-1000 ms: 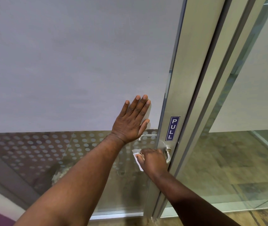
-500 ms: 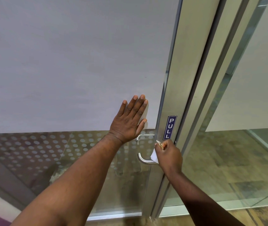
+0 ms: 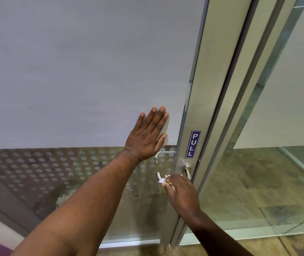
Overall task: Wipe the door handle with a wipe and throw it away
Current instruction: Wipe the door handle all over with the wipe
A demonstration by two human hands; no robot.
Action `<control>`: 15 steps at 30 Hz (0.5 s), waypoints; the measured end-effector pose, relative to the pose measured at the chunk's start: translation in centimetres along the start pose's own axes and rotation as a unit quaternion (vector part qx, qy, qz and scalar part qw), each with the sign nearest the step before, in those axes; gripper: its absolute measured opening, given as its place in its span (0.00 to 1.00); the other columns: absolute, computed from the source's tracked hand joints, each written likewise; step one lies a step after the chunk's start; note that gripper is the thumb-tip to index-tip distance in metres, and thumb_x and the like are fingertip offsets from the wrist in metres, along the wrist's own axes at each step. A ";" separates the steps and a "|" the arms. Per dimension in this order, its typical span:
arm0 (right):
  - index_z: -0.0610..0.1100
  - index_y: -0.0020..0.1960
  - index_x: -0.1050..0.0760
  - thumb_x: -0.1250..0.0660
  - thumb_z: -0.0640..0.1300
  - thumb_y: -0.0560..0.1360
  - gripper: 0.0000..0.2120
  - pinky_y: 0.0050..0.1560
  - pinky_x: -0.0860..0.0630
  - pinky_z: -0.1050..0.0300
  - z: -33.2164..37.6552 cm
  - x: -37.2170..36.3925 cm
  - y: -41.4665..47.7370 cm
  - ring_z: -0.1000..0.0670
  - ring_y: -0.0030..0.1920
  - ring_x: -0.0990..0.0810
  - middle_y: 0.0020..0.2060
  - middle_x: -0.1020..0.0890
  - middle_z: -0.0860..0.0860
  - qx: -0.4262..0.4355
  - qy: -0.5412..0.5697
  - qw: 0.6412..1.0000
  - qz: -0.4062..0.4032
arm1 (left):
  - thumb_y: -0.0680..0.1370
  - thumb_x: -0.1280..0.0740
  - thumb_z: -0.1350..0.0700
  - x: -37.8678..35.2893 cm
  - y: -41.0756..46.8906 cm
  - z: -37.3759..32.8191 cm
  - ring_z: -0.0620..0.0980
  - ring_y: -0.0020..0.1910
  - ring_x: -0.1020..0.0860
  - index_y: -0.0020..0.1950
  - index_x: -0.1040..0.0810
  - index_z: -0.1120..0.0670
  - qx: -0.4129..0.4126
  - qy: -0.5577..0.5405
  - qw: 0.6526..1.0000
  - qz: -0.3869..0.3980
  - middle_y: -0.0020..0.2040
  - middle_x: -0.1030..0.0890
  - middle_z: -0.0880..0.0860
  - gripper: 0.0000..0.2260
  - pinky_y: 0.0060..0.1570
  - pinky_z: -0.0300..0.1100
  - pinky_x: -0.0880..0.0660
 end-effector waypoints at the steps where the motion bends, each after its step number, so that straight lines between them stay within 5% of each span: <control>1: 0.53 0.59 0.21 0.34 0.56 0.78 0.13 0.63 0.26 0.54 0.3 -0.3 -0.1 0.54 0.56 0.21 0.54 0.16 0.57 0.013 -0.014 1.000 0.009 | 0.84 0.46 0.44 0.0 0.0 0.1 0.53 0.82 0.62 0.83 0.56 0.56 0.001 -0.002 1.000 0.002 0.83 0.61 0.53 0.33 0.80 0.53 0.61; 5: 0.49 0.64 0.21 0.39 0.50 0.80 0.16 0.71 0.33 0.54 2.6 -1.5 0.0 0.52 0.61 0.20 0.60 0.17 0.53 0.077 -0.028 0.996 0.034 | 0.84 0.46 0.44 -0.1 -0.1 0.1 0.53 0.82 0.62 0.83 0.56 0.56 0.002 -0.002 1.000 -0.003 0.83 0.61 0.54 0.33 0.80 0.53 0.61; 10: 0.45 0.63 0.20 0.37 0.45 0.79 0.15 0.57 0.25 0.50 3.8 -2.6 2.6 0.44 0.54 0.18 0.58 0.17 0.47 0.012 -0.028 0.998 0.060 | 0.83 0.44 0.45 0.2 -0.1 0.0 0.53 0.82 0.59 0.83 0.52 0.56 0.000 -0.005 1.000 -0.024 0.83 0.57 0.54 0.32 0.80 0.53 0.61; 15: 0.46 0.55 0.19 0.40 0.46 0.76 0.13 0.55 0.26 0.51 5.0 -3.9 4.5 0.47 0.51 0.22 0.49 0.20 0.49 0.016 -0.087 0.990 0.108 | 0.84 0.45 0.45 0.0 -0.1 0.1 0.53 0.82 0.59 0.83 0.53 0.56 -0.004 -0.003 1.000 -0.021 0.83 0.60 0.53 0.32 0.80 0.54 0.60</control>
Point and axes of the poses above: each hand's wrist, its own y-axis towards the middle knuckle, its own x-axis out of the back of the hand, z = x × y, the point moved 10 cm from there along y, towards the middle knuckle
